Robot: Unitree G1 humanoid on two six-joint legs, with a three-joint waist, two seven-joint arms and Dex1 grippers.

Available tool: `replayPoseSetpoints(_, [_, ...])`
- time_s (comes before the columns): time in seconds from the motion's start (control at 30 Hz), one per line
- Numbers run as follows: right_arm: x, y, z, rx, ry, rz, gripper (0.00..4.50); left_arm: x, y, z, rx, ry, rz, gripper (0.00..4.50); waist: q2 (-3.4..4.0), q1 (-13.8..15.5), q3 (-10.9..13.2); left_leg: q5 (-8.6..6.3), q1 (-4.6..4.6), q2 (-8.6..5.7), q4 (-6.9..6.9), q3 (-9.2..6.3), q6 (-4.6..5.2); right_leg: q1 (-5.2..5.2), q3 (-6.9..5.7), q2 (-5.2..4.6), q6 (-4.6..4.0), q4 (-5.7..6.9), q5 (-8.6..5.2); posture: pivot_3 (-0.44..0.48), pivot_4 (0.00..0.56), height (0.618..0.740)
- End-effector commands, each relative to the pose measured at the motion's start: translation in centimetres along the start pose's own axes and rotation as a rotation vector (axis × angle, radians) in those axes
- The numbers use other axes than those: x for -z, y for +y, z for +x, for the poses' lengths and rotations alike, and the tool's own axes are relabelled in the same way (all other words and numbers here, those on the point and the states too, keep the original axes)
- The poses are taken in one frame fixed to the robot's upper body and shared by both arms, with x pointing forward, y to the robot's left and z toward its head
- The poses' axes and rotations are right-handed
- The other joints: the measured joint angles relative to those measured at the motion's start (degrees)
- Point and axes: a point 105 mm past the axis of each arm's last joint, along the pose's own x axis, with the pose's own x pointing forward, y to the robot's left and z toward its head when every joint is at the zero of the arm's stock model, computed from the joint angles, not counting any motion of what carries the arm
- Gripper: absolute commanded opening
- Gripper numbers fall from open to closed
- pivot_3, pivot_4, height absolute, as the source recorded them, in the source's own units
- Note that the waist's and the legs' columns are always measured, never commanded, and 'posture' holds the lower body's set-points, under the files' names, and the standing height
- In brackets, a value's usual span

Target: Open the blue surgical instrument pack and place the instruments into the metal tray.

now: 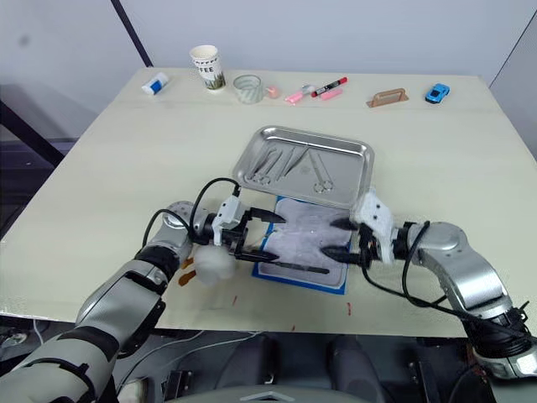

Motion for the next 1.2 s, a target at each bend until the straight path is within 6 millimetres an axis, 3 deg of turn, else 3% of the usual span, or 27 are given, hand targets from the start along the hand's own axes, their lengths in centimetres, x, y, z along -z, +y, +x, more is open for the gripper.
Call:
replayPoseSetpoints(0.03, [-0.6, 0.7, 0.5, -0.022, -0.015, -0.072, 3.2, 1.8, -1.7, 0.3, 0.068, 0.044, -0.064, 4.5, 0.0, -0.02, 0.0, 0.0, 0.0, 0.0, 0.01, 0.01, 0.0, 0.0, 0.01, 0.0, -0.01, 0.0, 0.01, 0.0, 0.15, 0.725])
replayPoseSetpoints(0.43, [3.5, 1.1, 1.6, -0.035, 0.081, -0.123, 3.2, 1.8, -1.7, 0.2, 0.07, 0.047, -0.064, 4.5, -0.04, 0.02, -0.01, 0.0, 0.04, 0.0, 0.01, 0.0, 0.0, 0.02, -0.01, 0.0, 0.01, 0.01, 0.0, 0.0, 0.15, 0.725])
replayPoseSetpoints(0.53, [4.2, 1.4, 1.5, -0.047, 0.088, -0.125, 2.04, 1.7, -1.7, 0.2, 0.071, 0.048, -0.062, 4.5, -0.05, 0.03, -0.02, 0.0, 0.05, 0.0, 0.01, 0.0, 0.0, 0.04, 0.0, 0.0, 0.0, 0.0, 0.0, 0.0, 0.15, 0.725])
replayPoseSetpoints(0.67, [4.8, 1.4, 1.4, -0.049, 0.094, -0.126, 0.1, 1.7, -1.6, 0.2, 0.071, 0.049, -0.062, 4.5, -0.07, 0.02, -0.05, 0.0, 0.11, 0.0, 0.02, 0.01, 0.0, 0.08, 0.01, 0.0, -0.01, 0.01, 0.01, 0.0, 0.15, 0.725])
replayPoseSetpoints(0.83, [4.5, 1.3, 1.3, -0.029, 0.065, -0.141, 0.06, 1.8, -1.7, 0.2, 0.074, 0.053, -0.062, 4.5, -0.12, 0.04, -0.07, 0.0, 0.13, 0.0, 0.02, 0.01, 0.0, 0.1, 0.01, 0.0, -0.06, 0.01, 0.04, 0.0, 0.15, 0.725])
replayPoseSetpoints(1.2, [1.0, 1.1, 0.2, -0.003, 0.05, -0.217, 0.06, 1.8, -1.7, 0.2, 0.075, 0.054, -0.06, 4.5, -0.13, 0.11, -0.04, 0.0, 0.08, 0.0, 0.02, 0.01, 0.0, 0.08, 0.01, -0.01, -0.09, -0.01, 0.06, 0.0, 0.15, 0.725])
